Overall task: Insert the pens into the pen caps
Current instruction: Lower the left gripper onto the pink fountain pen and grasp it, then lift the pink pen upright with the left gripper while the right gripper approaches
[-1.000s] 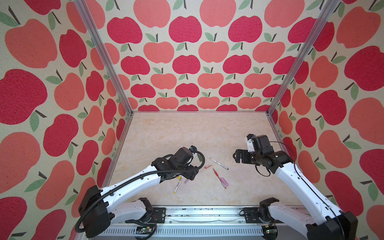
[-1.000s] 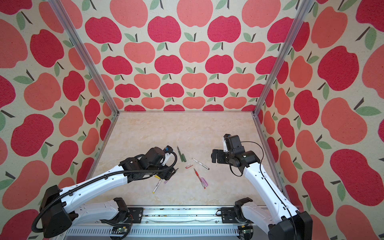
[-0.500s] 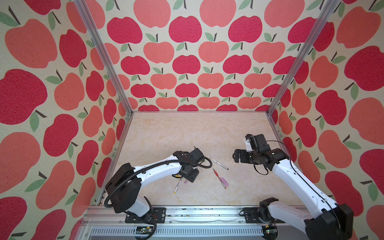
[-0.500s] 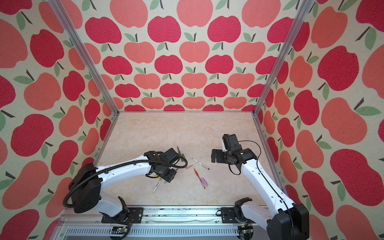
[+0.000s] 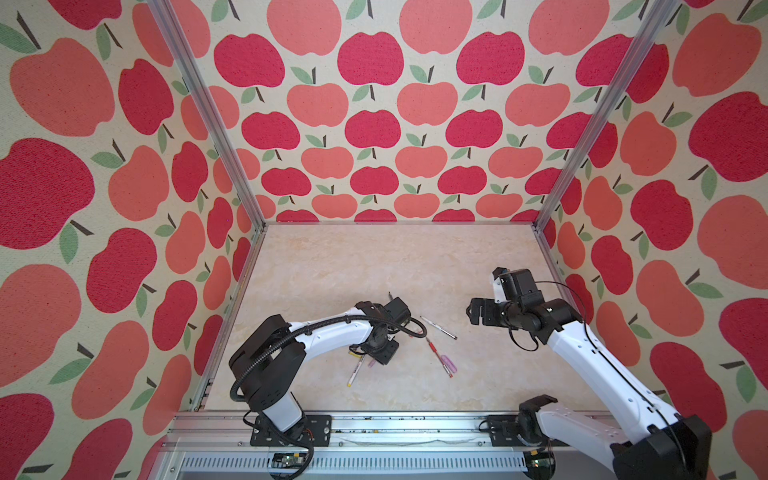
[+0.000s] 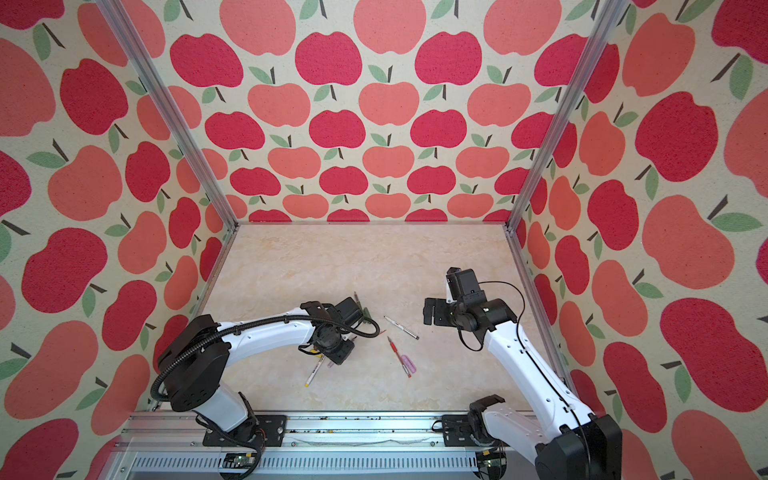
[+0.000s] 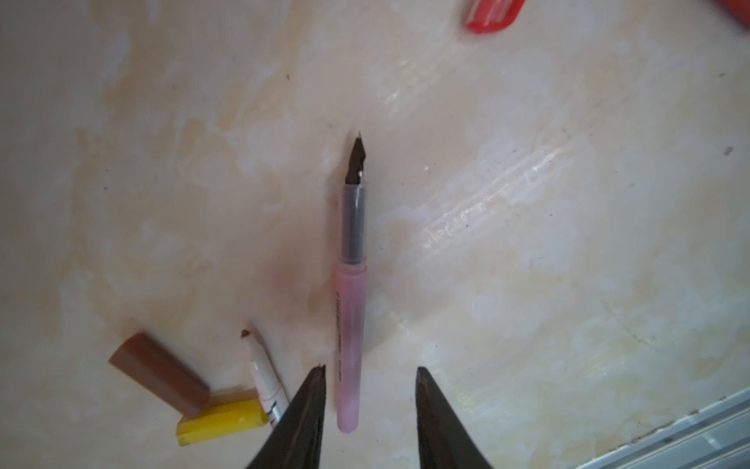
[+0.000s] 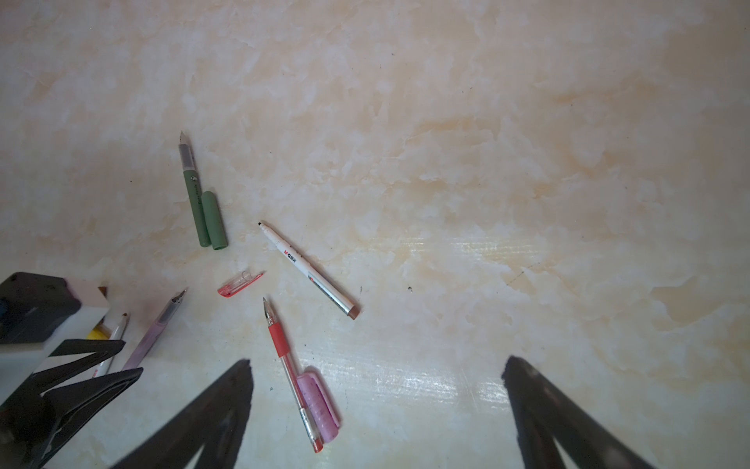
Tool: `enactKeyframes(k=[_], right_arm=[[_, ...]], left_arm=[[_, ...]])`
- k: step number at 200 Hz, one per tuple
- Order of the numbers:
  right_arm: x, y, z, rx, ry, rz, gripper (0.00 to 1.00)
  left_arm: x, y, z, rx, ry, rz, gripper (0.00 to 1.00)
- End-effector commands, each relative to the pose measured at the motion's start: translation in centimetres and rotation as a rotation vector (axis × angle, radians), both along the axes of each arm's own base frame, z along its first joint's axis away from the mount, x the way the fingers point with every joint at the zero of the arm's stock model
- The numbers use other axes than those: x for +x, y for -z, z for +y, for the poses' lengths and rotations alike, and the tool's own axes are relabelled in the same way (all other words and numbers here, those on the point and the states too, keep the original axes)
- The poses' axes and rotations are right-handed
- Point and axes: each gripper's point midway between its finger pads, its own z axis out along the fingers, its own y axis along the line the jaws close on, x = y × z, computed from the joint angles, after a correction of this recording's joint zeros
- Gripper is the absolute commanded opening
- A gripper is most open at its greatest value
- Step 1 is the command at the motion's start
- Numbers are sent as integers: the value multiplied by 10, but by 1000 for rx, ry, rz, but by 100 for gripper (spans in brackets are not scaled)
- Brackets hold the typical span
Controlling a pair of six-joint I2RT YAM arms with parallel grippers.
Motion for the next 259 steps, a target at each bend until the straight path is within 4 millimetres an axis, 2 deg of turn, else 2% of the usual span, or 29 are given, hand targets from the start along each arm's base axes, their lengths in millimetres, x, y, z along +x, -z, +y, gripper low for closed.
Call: enactKeyframes(k=[1, 41, 106, 133, 157, 184, 213, 238, 259], right_arm=[[0, -5, 1, 7, 7, -16, 99], [-2, -7, 0, 7, 1, -16, 99], [-2, -11, -2, 8, 11, -36, 99], [1, -14, 2, 31, 11, -48, 99], [6, -26, 5, 79, 35, -87, 99], [10, -55, 16, 203, 32, -176, 99], [9, -92, 30, 360, -8, -253, 99], [6, -120, 45, 499, -69, -286, 99], [-2, -145, 75, 652, -217, -279, 97]], left_arm=[[-1, 12, 2, 18, 13, 23, 36], [3, 19, 0, 28, 18, 23, 31], [1, 30, 2, 36, 19, 31, 9], [7, 26, -2, 9, 10, 1, 3], [20, 11, -13, -43, 8, -28, 0], [37, -31, -40, -239, 23, -71, 0], [55, -104, -67, -555, 42, -140, 2], [66, -169, -76, -820, 60, -227, 2], [73, -219, -76, -1033, 65, -279, 4]])
